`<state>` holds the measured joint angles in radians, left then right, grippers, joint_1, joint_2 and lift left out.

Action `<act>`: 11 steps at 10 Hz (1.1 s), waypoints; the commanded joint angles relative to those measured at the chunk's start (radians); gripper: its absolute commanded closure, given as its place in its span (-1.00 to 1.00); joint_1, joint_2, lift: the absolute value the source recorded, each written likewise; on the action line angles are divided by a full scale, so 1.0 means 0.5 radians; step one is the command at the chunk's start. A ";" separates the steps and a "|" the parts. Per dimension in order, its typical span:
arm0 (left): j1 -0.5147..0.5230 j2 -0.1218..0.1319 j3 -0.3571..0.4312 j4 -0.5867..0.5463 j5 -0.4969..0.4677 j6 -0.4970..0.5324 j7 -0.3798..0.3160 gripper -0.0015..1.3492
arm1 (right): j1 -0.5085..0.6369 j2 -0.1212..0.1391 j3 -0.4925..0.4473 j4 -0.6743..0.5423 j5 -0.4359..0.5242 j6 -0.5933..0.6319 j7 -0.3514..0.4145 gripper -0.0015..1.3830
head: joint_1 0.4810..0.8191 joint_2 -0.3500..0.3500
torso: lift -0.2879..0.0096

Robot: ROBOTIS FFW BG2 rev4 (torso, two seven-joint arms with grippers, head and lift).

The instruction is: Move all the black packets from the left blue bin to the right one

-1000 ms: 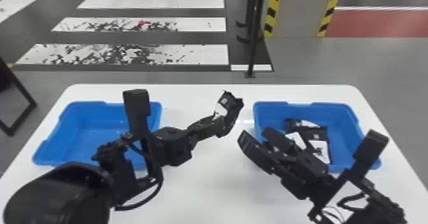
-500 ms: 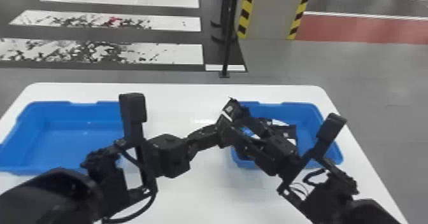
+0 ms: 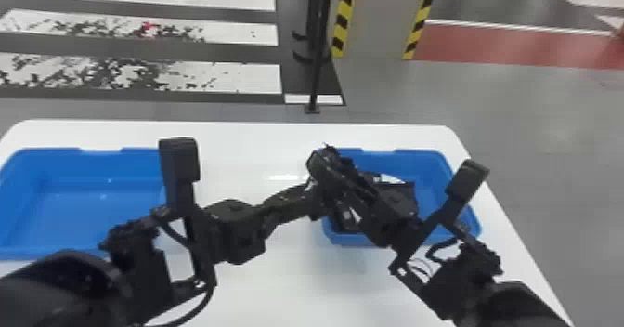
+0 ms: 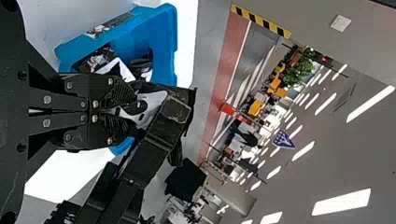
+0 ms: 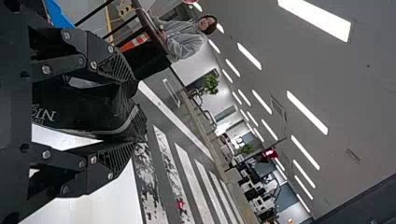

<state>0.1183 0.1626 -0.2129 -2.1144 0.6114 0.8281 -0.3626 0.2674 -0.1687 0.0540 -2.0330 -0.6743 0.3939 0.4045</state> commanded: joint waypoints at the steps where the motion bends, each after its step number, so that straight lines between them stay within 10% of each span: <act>1: -0.001 0.000 -0.001 0.000 0.006 -0.002 -0.002 0.79 | 0.000 0.003 0.008 -0.001 -0.007 -0.037 -0.002 0.82 | 0.27 -0.40 | -0.01; 3: 0.009 -0.003 0.003 0.000 0.085 -0.007 0.013 0.45 | -0.015 0.003 -0.008 0.014 -0.023 -0.042 -0.005 0.82 | 0.27 -0.40 | -0.01; 5: 0.082 -0.028 0.071 0.000 0.117 0.032 0.016 -0.83 | -0.049 0.006 -0.080 0.063 -0.027 -0.042 -0.005 0.82 | 0.27 -0.43 | -0.01; 11: 0.608 -0.101 0.406 -0.457 0.141 -0.081 -0.039 -0.70 | -0.265 -0.037 -0.463 0.466 0.228 -0.037 -0.005 0.82 | 0.27 -0.65 | -0.01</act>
<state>0.3907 0.1171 -0.0300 -2.3153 0.6820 0.7955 -0.3825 0.1447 -0.1832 -0.1630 -1.8238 -0.5702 0.3742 0.4020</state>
